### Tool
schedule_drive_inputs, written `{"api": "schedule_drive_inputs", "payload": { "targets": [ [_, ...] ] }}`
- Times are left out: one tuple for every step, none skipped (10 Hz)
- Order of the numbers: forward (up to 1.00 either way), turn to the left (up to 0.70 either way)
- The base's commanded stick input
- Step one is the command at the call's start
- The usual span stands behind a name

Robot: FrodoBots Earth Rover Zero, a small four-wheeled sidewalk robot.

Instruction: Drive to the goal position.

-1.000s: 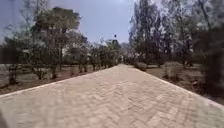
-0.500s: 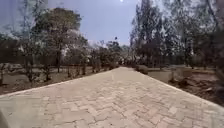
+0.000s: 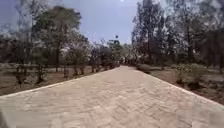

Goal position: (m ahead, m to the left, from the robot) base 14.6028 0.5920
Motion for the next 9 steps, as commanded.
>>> {"api": "schedule_drive_inputs", "payload": {
  "targets": [
    [0.85, 0.00],
    [0.85, 0.00],
    [0.00, 0.00],
    [0.00, 0.00],
    [0.00, 0.00],
    [0.00, 0.00],
    [0.00, 0.00],
    [0.00, 0.00],
    [0.00, 0.00]
  ]
}}
